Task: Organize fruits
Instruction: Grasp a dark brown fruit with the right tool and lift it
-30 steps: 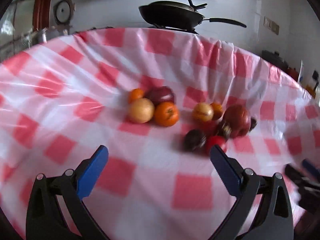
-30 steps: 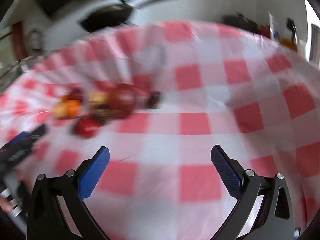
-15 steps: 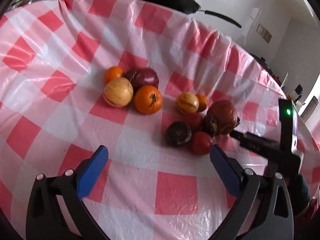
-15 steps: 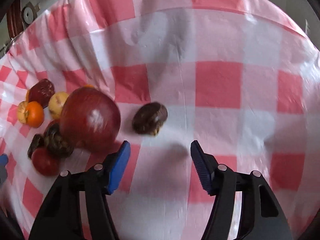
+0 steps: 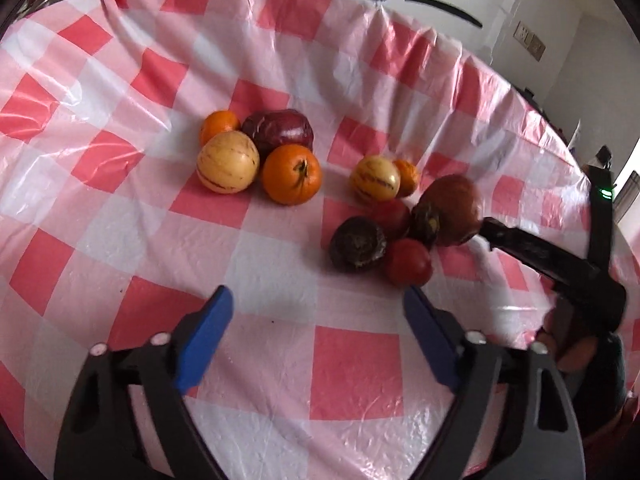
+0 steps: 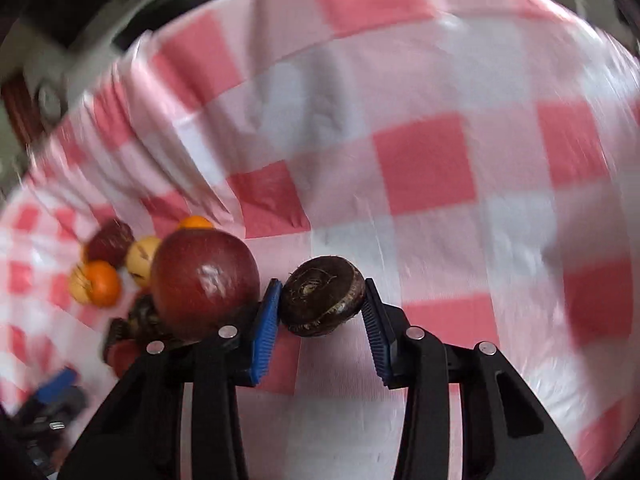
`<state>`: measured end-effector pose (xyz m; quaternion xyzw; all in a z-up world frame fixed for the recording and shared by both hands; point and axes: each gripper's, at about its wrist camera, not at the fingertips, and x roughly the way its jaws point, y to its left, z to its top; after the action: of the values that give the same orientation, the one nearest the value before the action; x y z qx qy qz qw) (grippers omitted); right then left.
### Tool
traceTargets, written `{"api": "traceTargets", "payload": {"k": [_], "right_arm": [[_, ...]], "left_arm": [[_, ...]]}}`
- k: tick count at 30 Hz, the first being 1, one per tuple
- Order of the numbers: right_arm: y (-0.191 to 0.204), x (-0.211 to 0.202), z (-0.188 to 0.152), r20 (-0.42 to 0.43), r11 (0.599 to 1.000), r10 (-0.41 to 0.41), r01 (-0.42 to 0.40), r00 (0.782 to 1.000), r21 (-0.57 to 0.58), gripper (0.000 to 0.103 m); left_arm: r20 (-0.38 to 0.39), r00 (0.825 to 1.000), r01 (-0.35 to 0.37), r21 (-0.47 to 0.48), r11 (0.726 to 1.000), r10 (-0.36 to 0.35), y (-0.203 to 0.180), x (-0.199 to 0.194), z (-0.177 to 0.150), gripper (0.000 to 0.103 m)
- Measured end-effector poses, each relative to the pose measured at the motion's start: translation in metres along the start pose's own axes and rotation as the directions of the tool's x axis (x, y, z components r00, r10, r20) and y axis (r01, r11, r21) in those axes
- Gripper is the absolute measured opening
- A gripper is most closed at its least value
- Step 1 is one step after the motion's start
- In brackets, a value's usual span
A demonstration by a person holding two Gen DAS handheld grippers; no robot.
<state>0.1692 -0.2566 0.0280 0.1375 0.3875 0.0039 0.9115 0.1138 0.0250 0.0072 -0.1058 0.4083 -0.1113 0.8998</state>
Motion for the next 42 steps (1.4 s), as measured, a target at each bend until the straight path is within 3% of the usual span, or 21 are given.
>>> {"api": "traceTargets", "payload": {"k": [3, 9, 12, 15, 17, 18, 19, 27, 33, 42], "right_arm": [[-0.018, -0.01, -0.003, 0.029, 0.991, 0.048, -0.051, 0.998, 0.121, 0.04], [-0.015, -0.009, -0.002, 0.012, 0.989, 0.07, -0.07, 0.998, 0.132, 0.04], [-0.025, -0.012, -0.009, 0.014, 0.984, 0.085, -0.086, 0.996, 0.158, 0.04], [-0.028, -0.003, -0.012, 0.008, 0.983, 0.089, -0.089, 0.996, 0.158, 0.04], [-0.028, -0.005, -0.012, 0.003, 0.983, 0.096, -0.095, 0.995, 0.158, 0.04], [-0.029, -0.006, -0.011, 0.002, 0.983, 0.096, -0.095, 0.995, 0.158, 0.04], [-0.028, -0.007, -0.011, -0.002, 0.983, 0.097, -0.095, 0.995, 0.156, 0.04], [-0.021, -0.007, -0.008, -0.005, 0.984, 0.089, -0.087, 0.996, 0.153, 0.04], [-0.021, -0.008, -0.008, -0.004, 0.984, 0.074, -0.072, 0.997, 0.163, 0.04], [-0.022, -0.01, -0.008, 0.002, 0.985, 0.048, -0.048, 0.999, 0.166, 0.04]], "left_arm": [[-0.05, 0.998, -0.03, 0.045, 0.999, 0.032, -0.008, 0.009, 0.002, 0.066], [-0.077, 0.988, -0.113, 0.239, 0.964, 0.135, -0.035, 0.028, 0.009, 0.064], [-0.076, 0.983, -0.139, 0.279, 0.95, 0.166, -0.041, 0.043, 0.02, 0.061], [-0.079, 0.985, -0.123, 0.292, 0.948, 0.152, -0.043, 0.053, 0.032, 0.06], [-0.077, 0.987, -0.113, 0.293, 0.949, 0.142, -0.043, 0.055, 0.036, 0.048], [-0.073, 0.988, -0.11, 0.298, 0.948, 0.137, -0.045, 0.055, 0.037, 0.035], [-0.071, 0.989, -0.105, 0.301, 0.948, 0.132, -0.045, 0.055, 0.037, 0.034], [0.011, 0.997, -0.073, 0.225, 0.972, 0.072, -0.039, 0.03, 0.04, 0.031], [0.021, 0.999, -0.048, 0.149, 0.988, 0.046, -0.024, 0.023, 0.044, 0.031], [0.09, 0.996, -0.034, 0.067, 0.997, 0.028, -0.012, -0.029, 0.007, 0.031]]}}
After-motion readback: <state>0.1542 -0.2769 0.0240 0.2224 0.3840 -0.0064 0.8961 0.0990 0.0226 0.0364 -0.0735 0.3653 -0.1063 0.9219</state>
